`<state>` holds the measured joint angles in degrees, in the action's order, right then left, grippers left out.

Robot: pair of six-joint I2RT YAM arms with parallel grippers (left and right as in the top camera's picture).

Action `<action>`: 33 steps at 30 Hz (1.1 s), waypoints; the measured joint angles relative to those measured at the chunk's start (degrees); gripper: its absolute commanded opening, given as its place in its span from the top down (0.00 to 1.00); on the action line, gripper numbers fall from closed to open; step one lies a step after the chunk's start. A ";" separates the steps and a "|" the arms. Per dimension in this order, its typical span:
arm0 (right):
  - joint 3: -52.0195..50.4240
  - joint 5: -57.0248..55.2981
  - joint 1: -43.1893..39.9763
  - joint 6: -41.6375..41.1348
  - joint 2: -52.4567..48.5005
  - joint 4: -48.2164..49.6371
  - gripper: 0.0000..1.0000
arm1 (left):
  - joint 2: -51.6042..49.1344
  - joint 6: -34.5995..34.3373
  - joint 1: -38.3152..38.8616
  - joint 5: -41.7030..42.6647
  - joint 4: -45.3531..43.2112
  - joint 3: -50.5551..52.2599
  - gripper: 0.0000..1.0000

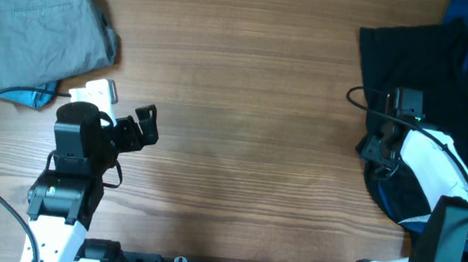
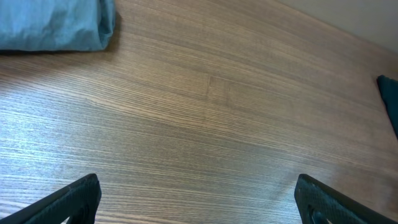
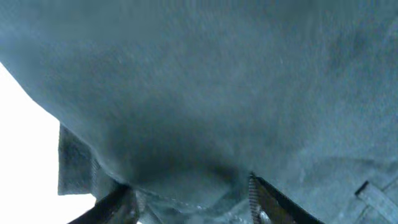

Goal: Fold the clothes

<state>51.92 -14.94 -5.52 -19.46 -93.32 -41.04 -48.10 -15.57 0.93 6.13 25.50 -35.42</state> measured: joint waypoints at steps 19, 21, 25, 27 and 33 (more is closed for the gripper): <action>15.58 15.28 -0.46 10.29 3.89 -9.60 0.96 | -0.02 0.00 0.00 0.00 0.00 0.00 0.00; 18.12 26.56 -0.48 14.91 6.75 -9.77 0.96 | -0.02 0.00 0.00 0.00 0.00 0.00 0.00; 18.40 42.69 2.14 19.28 8.09 -10.43 0.96 | -0.02 0.00 0.00 0.00 0.00 0.00 0.00; 18.40 46.21 4.70 19.82 8.09 -10.38 0.96 | -0.02 0.00 0.00 0.00 0.02 0.00 0.00; 17.66 52.35 19.71 15.43 8.09 -1.36 0.96 | -0.07 0.00 0.00 0.00 -0.09 0.00 0.00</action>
<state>69.58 37.41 14.20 -4.03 -85.23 -42.39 -48.16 -15.57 0.93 6.13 25.41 -35.42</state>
